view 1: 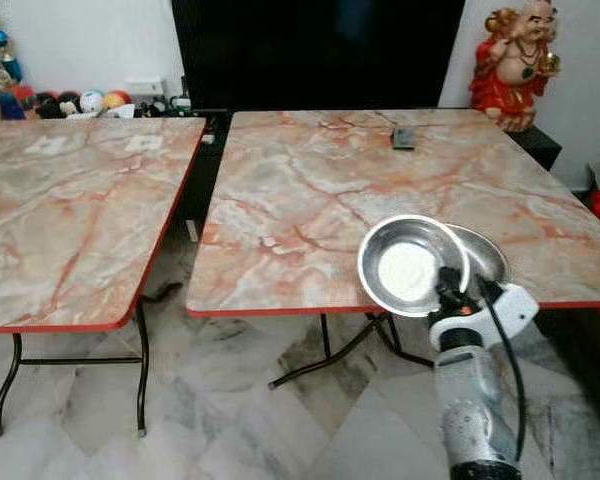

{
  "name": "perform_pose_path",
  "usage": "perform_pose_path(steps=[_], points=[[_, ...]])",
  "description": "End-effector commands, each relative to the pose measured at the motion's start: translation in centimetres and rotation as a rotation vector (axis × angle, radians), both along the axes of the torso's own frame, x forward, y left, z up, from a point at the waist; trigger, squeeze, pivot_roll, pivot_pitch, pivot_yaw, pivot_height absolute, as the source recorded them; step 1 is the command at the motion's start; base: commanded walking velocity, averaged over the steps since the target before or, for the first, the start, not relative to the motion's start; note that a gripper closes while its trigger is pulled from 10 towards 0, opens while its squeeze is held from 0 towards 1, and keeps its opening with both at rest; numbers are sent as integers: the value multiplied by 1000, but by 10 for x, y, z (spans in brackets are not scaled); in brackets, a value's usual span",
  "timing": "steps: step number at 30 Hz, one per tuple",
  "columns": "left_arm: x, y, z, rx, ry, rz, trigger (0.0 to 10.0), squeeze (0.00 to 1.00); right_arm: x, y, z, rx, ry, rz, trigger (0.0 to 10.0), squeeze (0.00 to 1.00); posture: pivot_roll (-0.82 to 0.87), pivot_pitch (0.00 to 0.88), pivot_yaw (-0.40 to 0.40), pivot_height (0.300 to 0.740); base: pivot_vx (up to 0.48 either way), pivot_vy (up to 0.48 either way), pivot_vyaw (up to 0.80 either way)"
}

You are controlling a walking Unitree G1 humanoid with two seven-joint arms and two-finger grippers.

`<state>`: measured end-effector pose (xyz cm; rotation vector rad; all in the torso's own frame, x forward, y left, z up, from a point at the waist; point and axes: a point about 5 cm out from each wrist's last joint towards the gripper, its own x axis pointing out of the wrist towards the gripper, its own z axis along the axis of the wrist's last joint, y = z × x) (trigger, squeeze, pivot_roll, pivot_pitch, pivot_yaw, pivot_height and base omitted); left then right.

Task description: Setting the table

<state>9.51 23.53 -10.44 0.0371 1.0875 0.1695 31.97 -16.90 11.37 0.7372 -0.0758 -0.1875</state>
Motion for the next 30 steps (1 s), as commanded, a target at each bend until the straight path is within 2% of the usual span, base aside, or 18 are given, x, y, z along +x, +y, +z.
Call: perform_pose_path(steps=[1, 6, 11, 16, 26, 30], points=[[-3, 5, 0, 7, 11, 6, 10000, 0, 3, 7, 5, 3, -15, 12, 10000, 0, 24, 20, -7, 740, 0, 0, 0], [-3, 5, 0, 4, 8, 10, 10000, 0, 3, 5, 4, -1, -7, -5, 10000, 0, 23, 20, -7, 740, 0, 0, 0], [-3, 5, 0, 2, 7, 12, 10000, 0, 3, 0, 2, 0, 9, -37, 10000, 0, 24, 20, -7, 740, 283, 0, 0], [-3, 5, 0, 3, 8, 14, 10000, 0, 4, 0, 2, -7, 12, -35, 10000, 0, 24, 20, -8, 740, 317, 0, -645], [-2, 5, 0, 0, 5, 17, 10000, 0, 4, 1, 4, -18, 4, -43, 10000, 0, 25, 20, -8, 740, 331, 0, 0], [-2, 5, 0, 0, 7, 14, 10000, 0, 4, -2, 6, -20, -6, -71, 10000, 0, 23, 21, -7, 740, 0, 0, 0]])
